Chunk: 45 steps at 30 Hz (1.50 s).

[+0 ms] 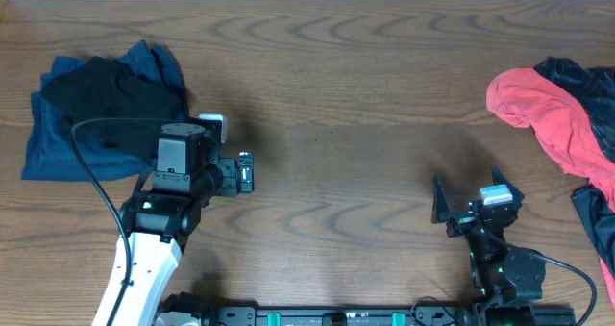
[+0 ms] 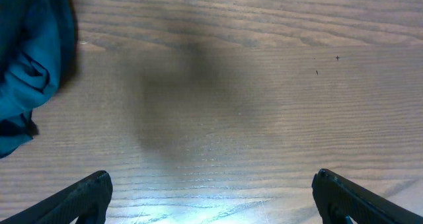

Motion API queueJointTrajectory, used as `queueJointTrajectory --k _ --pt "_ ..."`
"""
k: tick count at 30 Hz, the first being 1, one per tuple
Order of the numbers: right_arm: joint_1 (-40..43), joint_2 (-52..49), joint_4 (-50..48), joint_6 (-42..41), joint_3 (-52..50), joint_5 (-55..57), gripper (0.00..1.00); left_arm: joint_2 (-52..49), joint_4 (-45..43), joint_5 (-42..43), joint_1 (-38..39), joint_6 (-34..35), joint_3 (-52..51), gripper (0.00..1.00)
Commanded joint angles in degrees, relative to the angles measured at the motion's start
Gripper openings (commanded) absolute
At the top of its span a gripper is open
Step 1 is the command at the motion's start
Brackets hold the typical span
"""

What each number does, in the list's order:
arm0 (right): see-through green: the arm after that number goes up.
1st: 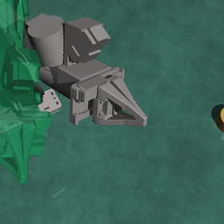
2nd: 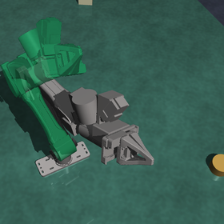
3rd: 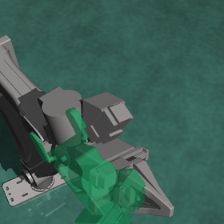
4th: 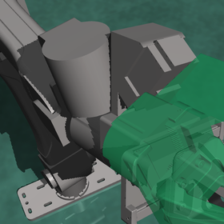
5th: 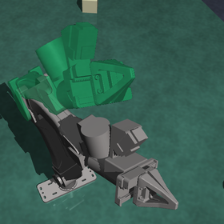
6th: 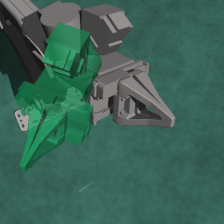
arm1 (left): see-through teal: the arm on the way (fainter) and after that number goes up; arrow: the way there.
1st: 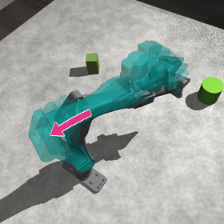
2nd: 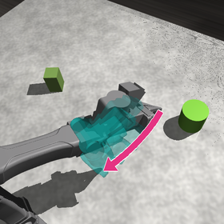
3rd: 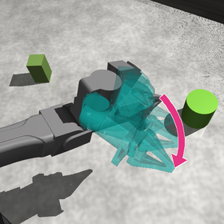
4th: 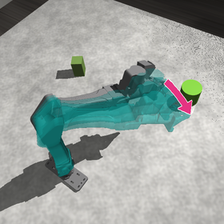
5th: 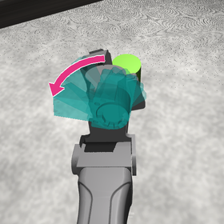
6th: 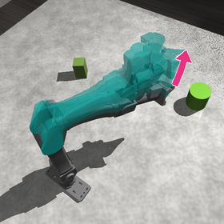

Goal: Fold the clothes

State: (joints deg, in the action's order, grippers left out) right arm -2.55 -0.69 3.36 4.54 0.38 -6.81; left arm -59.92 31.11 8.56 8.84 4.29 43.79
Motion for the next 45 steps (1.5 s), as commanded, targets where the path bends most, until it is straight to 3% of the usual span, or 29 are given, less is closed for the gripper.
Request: queueJointTrajectory --k 1,27,37,45 --pt "-0.5 0.2 0.3 1.1 -0.1 -0.3 0.99 -0.2 0.1 -0.7 -0.1 0.3 -0.2 0.98" --pt "-0.5 0.2 0.3 1.1 -0.1 -0.3 0.99 1.2 0.1 -0.7 -0.2 0.3 -0.3 0.98" --pt "-0.5 0.2 0.3 1.1 -0.1 -0.3 0.99 18.7 15.6 -7.4 -3.1 -1.7 -2.7 0.98" --pt "-0.5 0.2 0.3 1.1 -0.1 -0.3 0.99 36.0 12.3 -8.4 -7.9 -3.2 -17.5 0.98"
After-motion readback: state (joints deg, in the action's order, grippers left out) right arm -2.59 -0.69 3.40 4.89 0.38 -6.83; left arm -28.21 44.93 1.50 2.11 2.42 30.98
